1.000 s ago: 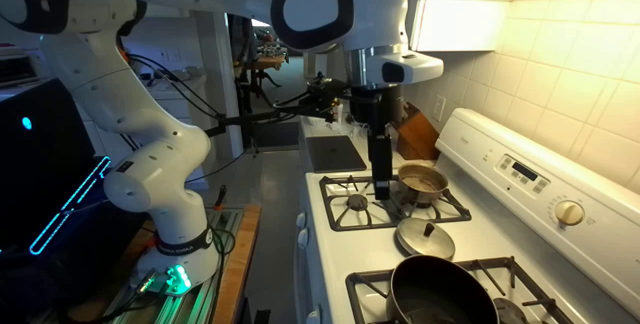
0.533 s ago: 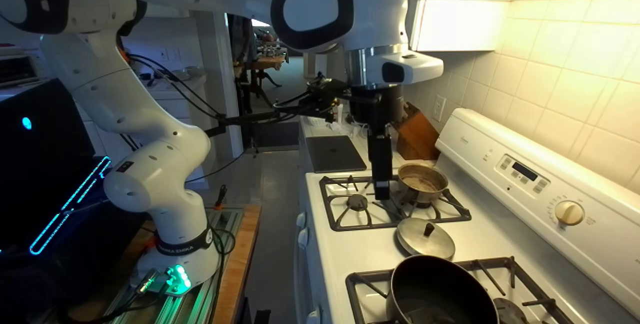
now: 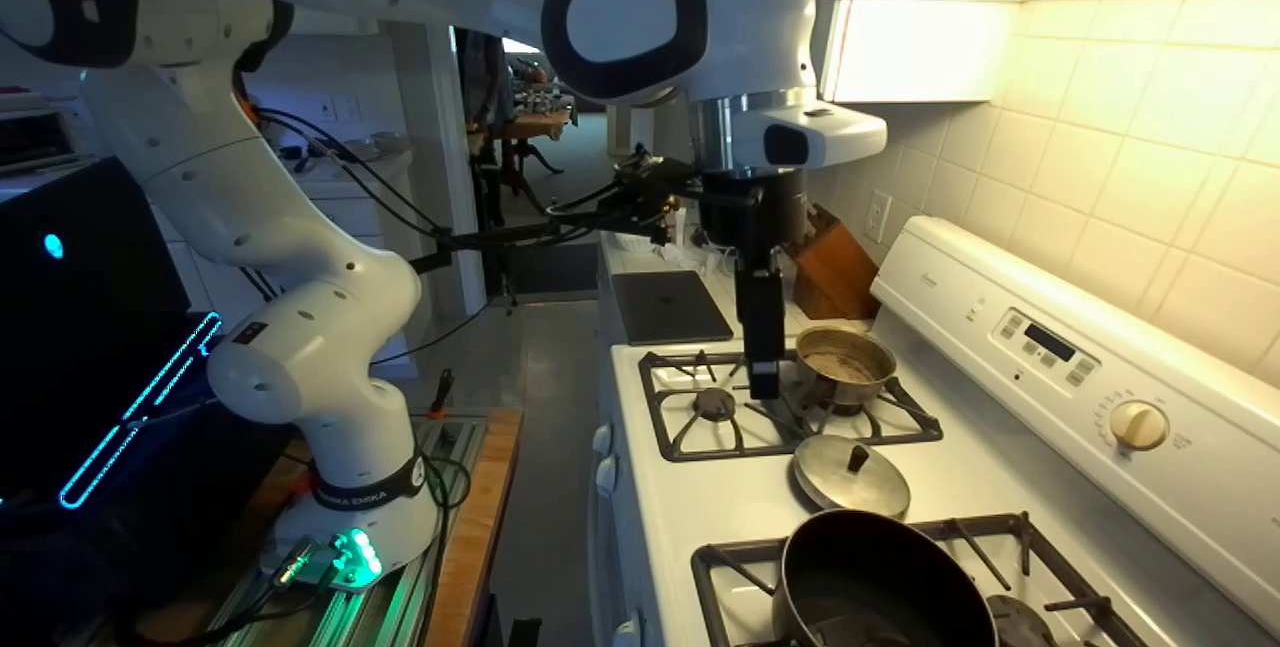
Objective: Put the silver lid on the silver pot.
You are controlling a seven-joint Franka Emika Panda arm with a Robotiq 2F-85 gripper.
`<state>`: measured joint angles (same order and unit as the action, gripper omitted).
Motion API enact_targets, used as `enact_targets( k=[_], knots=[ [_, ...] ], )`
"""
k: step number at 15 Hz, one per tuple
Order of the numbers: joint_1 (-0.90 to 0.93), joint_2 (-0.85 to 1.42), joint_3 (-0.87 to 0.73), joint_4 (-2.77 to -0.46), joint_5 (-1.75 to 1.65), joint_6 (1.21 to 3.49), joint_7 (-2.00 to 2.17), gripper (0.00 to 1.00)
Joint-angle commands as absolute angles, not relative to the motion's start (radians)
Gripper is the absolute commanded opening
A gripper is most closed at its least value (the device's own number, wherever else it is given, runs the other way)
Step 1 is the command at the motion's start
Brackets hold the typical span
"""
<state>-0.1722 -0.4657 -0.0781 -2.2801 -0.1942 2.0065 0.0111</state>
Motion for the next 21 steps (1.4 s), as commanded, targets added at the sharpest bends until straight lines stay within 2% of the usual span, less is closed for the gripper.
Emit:
enact_targets(
  k=[1, 16, 21],
  knots=[
    [-0.162, -0.465, -0.086, -2.278, -0.198, 2.004, 0.014, 1.00],
    [-0.138, -0.399, -0.085, -2.241, -0.197, 2.036, -0.028, 1.00],
    [-0.101, -0.292, -0.095, -2.170, -0.158, 2.071, -0.102, 1.00]
  ],
)
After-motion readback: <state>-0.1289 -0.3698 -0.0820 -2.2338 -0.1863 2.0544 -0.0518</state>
